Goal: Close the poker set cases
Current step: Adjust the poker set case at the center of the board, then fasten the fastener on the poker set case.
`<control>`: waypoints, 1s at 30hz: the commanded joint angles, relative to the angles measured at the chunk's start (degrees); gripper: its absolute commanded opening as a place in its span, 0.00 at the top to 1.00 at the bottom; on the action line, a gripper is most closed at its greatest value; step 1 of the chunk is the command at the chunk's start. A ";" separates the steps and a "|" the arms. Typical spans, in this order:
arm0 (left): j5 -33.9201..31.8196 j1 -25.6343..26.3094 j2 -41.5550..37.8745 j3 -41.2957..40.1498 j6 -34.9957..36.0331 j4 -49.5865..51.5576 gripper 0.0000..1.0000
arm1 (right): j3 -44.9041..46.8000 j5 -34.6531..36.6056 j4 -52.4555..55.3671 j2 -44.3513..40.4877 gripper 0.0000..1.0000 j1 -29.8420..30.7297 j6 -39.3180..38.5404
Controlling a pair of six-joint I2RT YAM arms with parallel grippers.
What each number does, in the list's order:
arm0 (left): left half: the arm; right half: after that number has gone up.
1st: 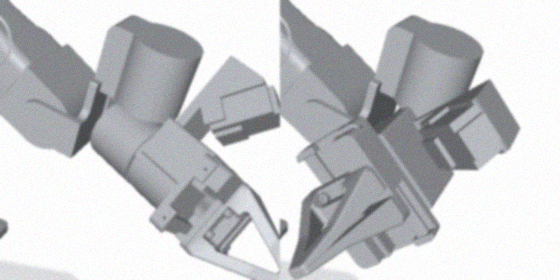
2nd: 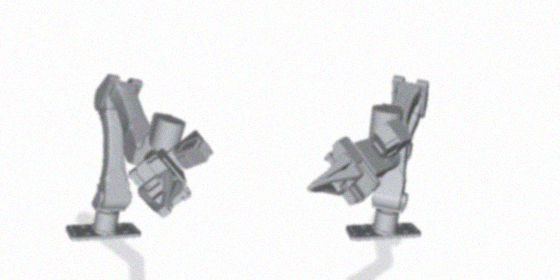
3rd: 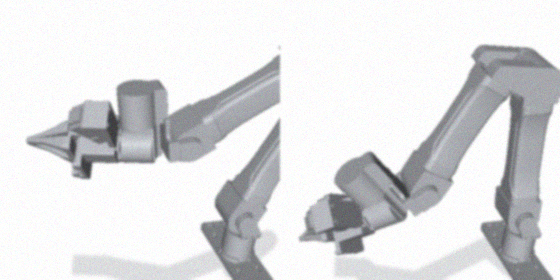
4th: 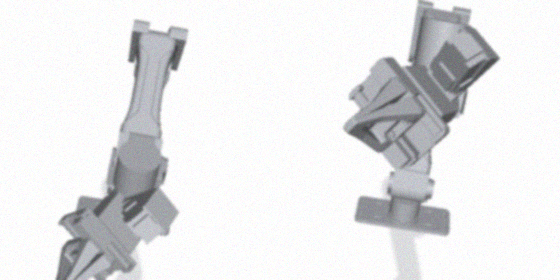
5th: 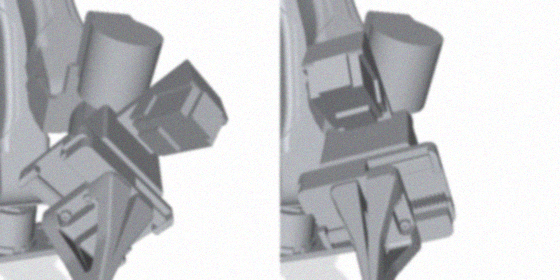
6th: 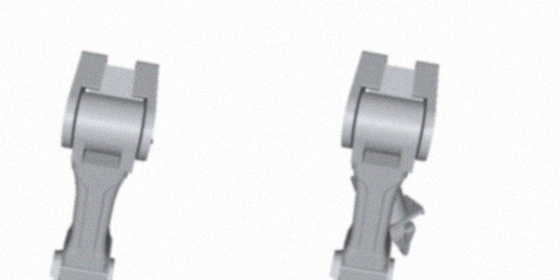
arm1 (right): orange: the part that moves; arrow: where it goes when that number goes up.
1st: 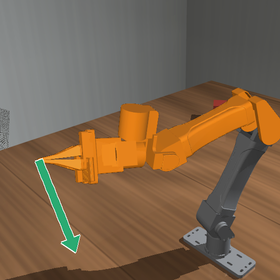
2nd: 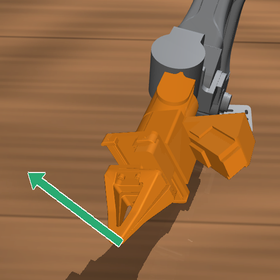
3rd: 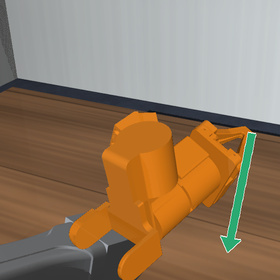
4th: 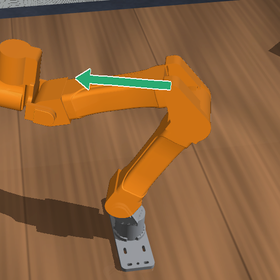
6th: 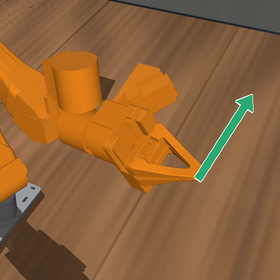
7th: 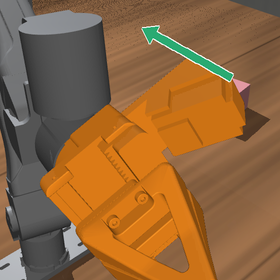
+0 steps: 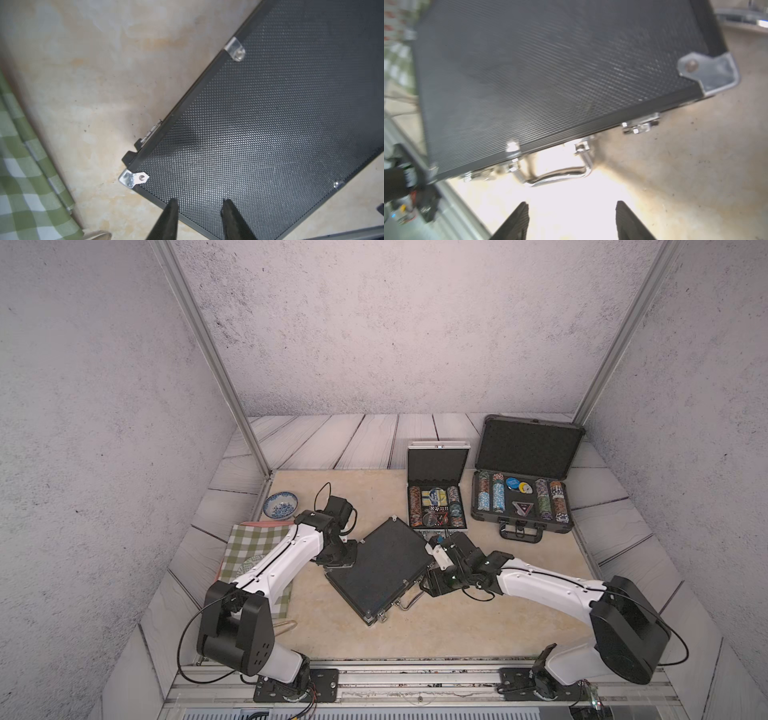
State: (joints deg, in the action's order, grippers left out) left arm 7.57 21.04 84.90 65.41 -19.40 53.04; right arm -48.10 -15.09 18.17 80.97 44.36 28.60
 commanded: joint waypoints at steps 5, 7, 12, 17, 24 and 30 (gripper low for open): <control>4.99 0.23 0.30 -5.58 -0.14 -0.79 0.66 | 1.67 -0.01 -3.03 -3.96 0.16 4.31 27.46; 4.99 0.23 0.99 -6.33 -0.60 -1.76 0.67 | 1.71 0.85 -5.72 -4.06 0.15 5.56 34.22; 4.24 0.23 2.80 -6.78 -0.73 -2.05 0.67 | 0.96 1.80 -9.90 -0.35 0.14 9.01 48.85; 3.68 -0.03 3.11 -7.15 -1.47 -2.40 0.68 | -0.96 1.47 -12.51 6.10 0.07 11.72 58.40; 5.35 -1.65 1.74 -8.41 -2.88 -3.53 0.68 | -4.31 2.43 -15.23 12.16 0.03 15.68 64.07; 4.12 -2.61 2.19 -9.23 -2.93 -4.50 0.69 | -5.20 3.99 -18.82 15.51 0.03 18.04 69.49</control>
State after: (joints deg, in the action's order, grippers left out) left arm 13.37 19.22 86.24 58.48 -22.04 49.58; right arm -52.16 -13.13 1.17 94.08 61.58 93.14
